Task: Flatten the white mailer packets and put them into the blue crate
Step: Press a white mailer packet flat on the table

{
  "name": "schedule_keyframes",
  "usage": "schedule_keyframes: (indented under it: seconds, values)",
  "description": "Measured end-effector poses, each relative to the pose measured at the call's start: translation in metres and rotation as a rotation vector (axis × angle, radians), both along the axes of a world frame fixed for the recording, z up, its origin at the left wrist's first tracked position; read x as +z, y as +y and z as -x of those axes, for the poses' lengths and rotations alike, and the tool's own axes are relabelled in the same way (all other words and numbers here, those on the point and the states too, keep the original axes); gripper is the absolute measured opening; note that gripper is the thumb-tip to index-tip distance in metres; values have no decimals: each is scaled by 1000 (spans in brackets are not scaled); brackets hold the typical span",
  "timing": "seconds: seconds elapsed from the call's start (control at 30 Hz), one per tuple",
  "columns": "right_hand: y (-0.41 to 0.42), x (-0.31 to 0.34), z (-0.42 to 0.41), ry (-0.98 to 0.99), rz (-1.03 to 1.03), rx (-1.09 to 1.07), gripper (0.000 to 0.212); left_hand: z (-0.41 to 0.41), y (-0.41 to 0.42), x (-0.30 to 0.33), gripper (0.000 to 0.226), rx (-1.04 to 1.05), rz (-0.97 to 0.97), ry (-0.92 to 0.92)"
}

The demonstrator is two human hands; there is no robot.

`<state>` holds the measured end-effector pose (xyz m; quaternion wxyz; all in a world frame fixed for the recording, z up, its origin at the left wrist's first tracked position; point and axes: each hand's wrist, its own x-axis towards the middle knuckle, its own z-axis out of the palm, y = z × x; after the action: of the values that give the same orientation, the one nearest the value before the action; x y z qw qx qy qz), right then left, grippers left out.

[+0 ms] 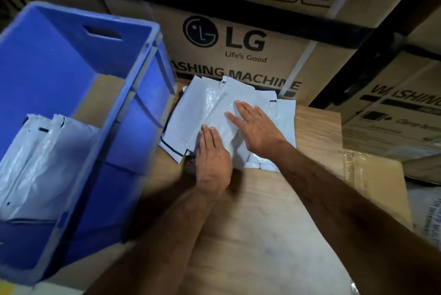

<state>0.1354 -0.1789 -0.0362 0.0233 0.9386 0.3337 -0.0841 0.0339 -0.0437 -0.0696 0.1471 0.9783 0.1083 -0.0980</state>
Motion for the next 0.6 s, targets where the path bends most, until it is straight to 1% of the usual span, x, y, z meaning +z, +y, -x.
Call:
schedule_keyframes:
  seconds: [0.07, 0.17, 0.23, 0.27, 0.37, 0.47, 0.6]
  values:
    - [0, 1, 6, -26, 14, -7, 99, 5, 5, 7, 70, -50, -3, -48]
    - [-2, 6, 22, -96, 25, -28, 89, 25, 16, 8, 65, -143, -11, -198]
    - [-8, 10, 42, -95, 5, -65, 87, 45, 26, 11, 62, -235, 5, -283]
    - [-12, 12, 56, -82, -22, -79, 85, 56, 31, 15, 62, -284, 10, -278]
    - [-24, 12, 113, -80, -162, -134, 71, 90, 45, 27, 63, -425, -58, -268]
    - [-33, 6, 189, -45, -227, -240, 71, 131, 56, 24, 65, -577, -109, -262]
    - [-31, -24, 289, 53, -253, -374, 69, 189, 70, -5, 64, -766, -113, -191]
